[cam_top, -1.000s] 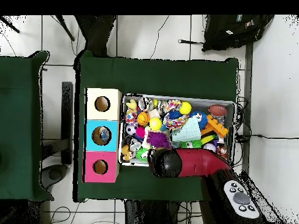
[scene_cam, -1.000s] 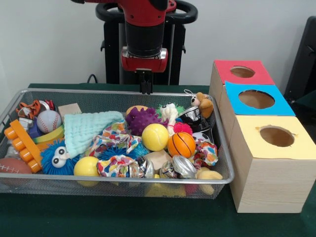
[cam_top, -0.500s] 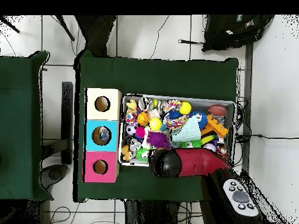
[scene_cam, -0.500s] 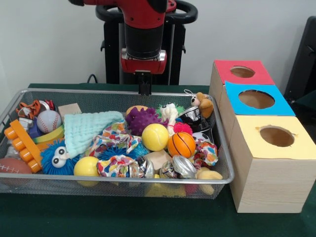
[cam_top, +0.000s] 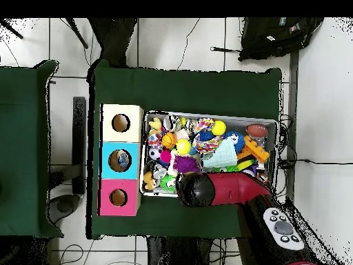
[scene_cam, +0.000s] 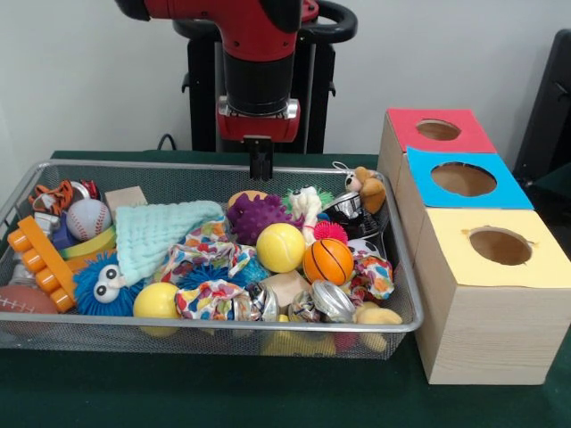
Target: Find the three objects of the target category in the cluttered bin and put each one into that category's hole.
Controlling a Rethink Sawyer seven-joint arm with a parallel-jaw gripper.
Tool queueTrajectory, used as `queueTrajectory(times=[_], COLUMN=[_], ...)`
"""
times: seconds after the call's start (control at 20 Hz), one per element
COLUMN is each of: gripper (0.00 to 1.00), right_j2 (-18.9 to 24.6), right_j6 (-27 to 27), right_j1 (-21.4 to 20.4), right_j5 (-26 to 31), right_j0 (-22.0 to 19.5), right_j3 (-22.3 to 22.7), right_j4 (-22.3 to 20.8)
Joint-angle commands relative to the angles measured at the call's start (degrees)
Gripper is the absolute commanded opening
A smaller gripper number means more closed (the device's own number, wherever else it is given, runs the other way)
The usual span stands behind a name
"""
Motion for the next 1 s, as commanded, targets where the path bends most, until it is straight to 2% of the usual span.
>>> queueTrajectory(times=[0.05, 1.0], gripper=[0.00, 0.00], right_j2=[5.2, 4.1], right_j6=[-4.0, -0.2], right_j1=[2.3, 4.2], right_j5=[0.7, 0.5], right_j0=[-0.3, 1.4], right_j3=[-6.1, -8.3], right_j4=[-2.1, -0.2])
